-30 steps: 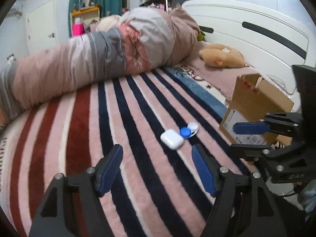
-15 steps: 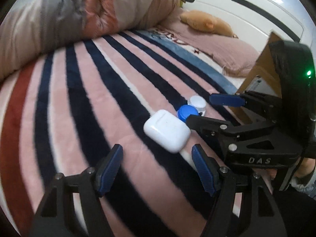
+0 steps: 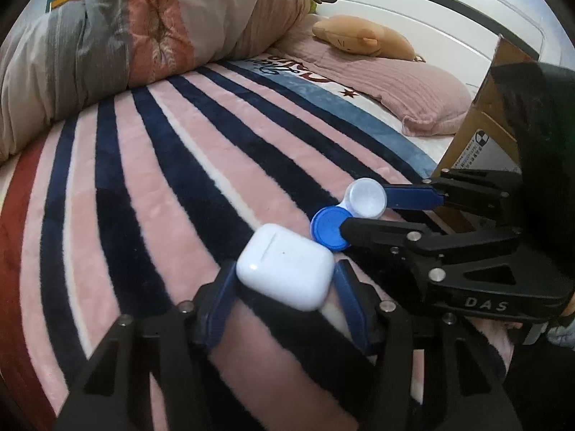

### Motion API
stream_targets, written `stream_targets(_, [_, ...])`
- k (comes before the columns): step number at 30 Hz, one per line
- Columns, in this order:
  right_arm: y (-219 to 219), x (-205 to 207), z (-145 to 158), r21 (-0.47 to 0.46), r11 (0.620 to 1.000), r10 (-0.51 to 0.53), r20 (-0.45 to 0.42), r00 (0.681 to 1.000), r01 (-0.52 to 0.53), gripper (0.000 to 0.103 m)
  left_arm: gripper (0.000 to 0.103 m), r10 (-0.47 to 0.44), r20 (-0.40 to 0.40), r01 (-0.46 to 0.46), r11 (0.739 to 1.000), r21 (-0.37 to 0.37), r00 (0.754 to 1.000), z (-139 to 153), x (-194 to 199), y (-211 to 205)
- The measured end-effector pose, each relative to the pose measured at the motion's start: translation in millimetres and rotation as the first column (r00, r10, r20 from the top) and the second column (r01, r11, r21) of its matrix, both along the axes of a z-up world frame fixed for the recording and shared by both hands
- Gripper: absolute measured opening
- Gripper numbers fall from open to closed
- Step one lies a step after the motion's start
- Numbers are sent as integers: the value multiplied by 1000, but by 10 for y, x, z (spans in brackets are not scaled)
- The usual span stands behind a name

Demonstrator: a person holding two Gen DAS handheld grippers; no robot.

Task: Organize rigid objects
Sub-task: 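Grasp the white earbuds case with the left tool while the right tool grasps the contact lens case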

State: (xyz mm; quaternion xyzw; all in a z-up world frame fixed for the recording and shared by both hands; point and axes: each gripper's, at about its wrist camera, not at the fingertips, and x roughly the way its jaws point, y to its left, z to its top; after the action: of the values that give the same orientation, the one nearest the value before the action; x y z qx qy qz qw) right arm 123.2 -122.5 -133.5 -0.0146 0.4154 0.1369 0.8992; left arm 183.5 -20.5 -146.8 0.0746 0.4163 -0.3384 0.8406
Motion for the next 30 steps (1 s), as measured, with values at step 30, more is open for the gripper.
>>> stream_targets(30, [289,-396,368,-54,990,135,97,986,-130,58,49,161,67,-165,985,58,985,479,-423,512])
